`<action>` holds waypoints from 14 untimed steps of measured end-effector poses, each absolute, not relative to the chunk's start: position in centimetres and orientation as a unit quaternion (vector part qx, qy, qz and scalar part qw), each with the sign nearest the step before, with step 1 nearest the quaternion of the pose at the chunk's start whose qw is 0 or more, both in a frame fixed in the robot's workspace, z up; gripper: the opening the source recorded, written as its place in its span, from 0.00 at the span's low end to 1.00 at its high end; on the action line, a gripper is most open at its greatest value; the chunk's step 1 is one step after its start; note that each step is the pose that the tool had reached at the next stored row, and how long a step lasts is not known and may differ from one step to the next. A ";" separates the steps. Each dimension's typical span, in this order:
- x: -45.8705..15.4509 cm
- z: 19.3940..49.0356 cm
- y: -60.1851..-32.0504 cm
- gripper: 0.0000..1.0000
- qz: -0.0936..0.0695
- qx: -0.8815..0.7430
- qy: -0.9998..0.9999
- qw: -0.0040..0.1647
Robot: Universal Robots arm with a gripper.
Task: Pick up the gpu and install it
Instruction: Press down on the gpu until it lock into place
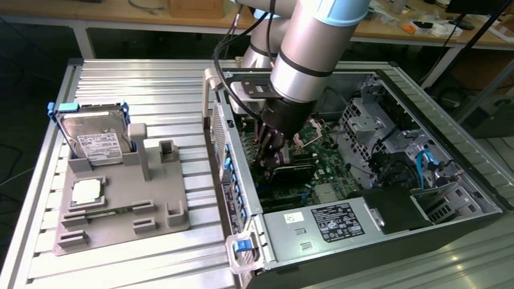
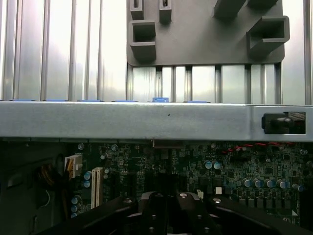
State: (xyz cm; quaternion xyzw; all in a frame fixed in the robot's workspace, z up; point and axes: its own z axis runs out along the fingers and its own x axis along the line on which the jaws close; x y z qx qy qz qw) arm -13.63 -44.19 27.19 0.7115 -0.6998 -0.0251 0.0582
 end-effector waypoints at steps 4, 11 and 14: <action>-13.8 27.0 -44.2 0.11 -0.025 0.711 -0.700 0.059; -13.8 26.9 -44.2 0.11 -0.025 0.711 -0.700 0.058; -13.8 28.0 -44.2 0.11 -0.024 0.711 -0.700 0.059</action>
